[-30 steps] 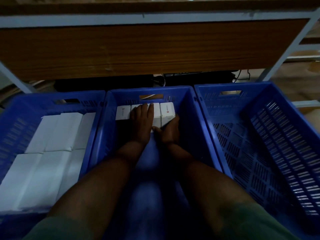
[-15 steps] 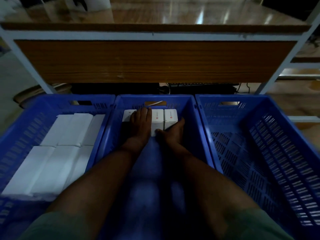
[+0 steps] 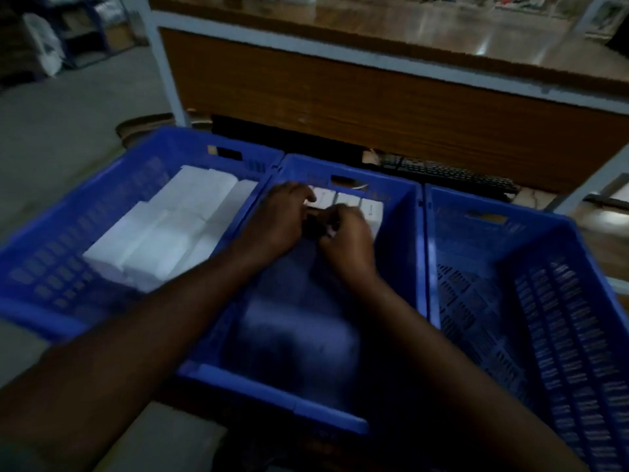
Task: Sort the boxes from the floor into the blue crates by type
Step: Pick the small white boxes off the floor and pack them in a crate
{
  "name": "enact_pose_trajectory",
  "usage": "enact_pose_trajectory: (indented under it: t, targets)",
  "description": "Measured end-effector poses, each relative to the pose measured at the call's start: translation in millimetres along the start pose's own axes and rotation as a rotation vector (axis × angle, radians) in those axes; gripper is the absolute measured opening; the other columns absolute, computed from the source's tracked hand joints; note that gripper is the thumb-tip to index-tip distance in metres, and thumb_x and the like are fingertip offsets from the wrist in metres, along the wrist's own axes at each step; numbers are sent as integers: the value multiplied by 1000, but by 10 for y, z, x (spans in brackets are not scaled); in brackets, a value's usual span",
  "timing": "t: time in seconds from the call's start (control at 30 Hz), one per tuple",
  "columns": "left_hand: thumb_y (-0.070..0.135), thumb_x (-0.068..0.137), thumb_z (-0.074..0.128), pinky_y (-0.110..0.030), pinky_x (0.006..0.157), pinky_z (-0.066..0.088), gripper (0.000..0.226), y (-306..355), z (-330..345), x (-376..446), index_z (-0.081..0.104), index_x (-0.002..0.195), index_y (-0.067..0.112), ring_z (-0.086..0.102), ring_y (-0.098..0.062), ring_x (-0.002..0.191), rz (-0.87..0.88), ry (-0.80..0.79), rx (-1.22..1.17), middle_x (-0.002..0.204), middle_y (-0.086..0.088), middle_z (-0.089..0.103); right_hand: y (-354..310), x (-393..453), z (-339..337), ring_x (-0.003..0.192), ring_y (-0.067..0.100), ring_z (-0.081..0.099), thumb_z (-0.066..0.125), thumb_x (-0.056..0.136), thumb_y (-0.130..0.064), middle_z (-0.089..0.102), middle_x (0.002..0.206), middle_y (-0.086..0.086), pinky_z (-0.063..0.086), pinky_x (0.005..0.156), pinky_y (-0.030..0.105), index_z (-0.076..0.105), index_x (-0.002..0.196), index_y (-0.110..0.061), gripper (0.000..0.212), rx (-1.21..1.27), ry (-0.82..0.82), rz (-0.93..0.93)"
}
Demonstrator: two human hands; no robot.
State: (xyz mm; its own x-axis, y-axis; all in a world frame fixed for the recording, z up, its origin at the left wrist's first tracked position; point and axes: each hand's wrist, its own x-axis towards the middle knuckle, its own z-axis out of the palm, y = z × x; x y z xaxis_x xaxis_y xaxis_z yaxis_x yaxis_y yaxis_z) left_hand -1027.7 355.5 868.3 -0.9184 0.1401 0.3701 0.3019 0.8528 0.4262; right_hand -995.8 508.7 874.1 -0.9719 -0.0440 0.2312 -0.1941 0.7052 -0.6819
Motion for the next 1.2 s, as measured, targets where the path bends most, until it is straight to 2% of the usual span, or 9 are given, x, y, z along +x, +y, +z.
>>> enact_pose_trajectory:
  t: [0.1, 0.2, 0.3, 0.47, 0.6, 0.7, 0.83, 1.03, 1.2]
  targets:
    - [6, 77, 58, -38, 88, 48, 34, -37, -318, -407, 66, 109, 12, 58, -29, 105, -4, 99, -60, 110, -10, 65, -136, -113, -11, 95, 20, 67, 68, 80, -8, 68, 104, 4, 57, 84, 42, 65, 104, -14, 25, 113, -69, -154]
    - [13, 81, 59, -39, 91, 50, 33, -152, -630, -899, 66, 113, 13, 59, -27, 107, -32, 162, -74, 113, -6, 65, -450, -365, 42, 95, 13, 68, 65, 81, -10, 69, 108, 0, 58, 84, 41, 65, 113, -15, 32, 191, -116, -290]
    - [14, 85, 63, -38, 92, 50, 29, -311, -1013, -1495, 67, 114, 14, 60, -23, 107, -79, 299, -79, 112, -1, 66, -848, -735, 217, 98, 9, 69, 63, 85, -11, 70, 109, -3, 59, 86, 37, 67, 113, -13, 28, 310, -164, -412]
    - [7, 83, 69, -22, 98, 42, 31, -545, -1708, -2939, 67, 113, 14, 59, -15, 109, -248, 510, -56, 112, 1, 66, -1826, -1747, 572, 96, 6, 69, 64, 93, -8, 71, 104, -5, 57, 83, 28, 67, 110, -13, 18, 473, -315, -596]
    - [11, 86, 68, -29, 95, 46, 27, -838, -2091, -4660, 67, 113, 15, 60, -18, 106, -497, 622, 42, 111, 0, 66, -2545, -2913, 1312, 87, 7, 69, 67, 95, -8, 72, 97, -3, 54, 76, 21, 69, 106, -10, 11, 600, -625, -651]
    - [7, 86, 68, -31, 94, 47, 26, -943, -2181, -6021, 69, 111, 16, 61, -16, 105, -745, 702, 81, 107, 3, 67, -2902, -3851, 1967, 79, 0, 67, 65, 96, -6, 72, 92, -6, 52, 70, 17, 67, 100, -22, 16, 621, -887, -562]
    - [10, 87, 66, -31, 93, 49, 26, -845, -2218, -7476, 69, 111, 18, 61, -12, 104, -1042, 790, 106, 107, 4, 68, -3288, -4966, 2620, 79, -3, 66, 66, 95, -4, 73, 92, -8, 49, 73, 11, 67, 97, -25, 21, 550, -1149, -554]
    - [13, 86, 65, -35, 90, 52, 25, -593, -2183, -8883, 69, 110, 18, 64, -16, 100, -1369, 995, 120, 106, 2, 69, -3717, -6197, 3256, 76, -7, 65, 69, 93, -7, 72, 90, -15, 47, 72, 8, 68, 93, -28, 21, 436, -1424, -699]
    - [23, 86, 63, -32, 94, 49, 27, -661, -2115, -9557, 69, 113, 22, 62, -19, 106, -1614, 996, 154, 113, 5, 68, -4011, -6835, 3788, 78, -10, 64, 69, 93, -11, 71, 91, -19, 45, 71, 5, 70, 95, -28, 18, 339, -1566, -816]
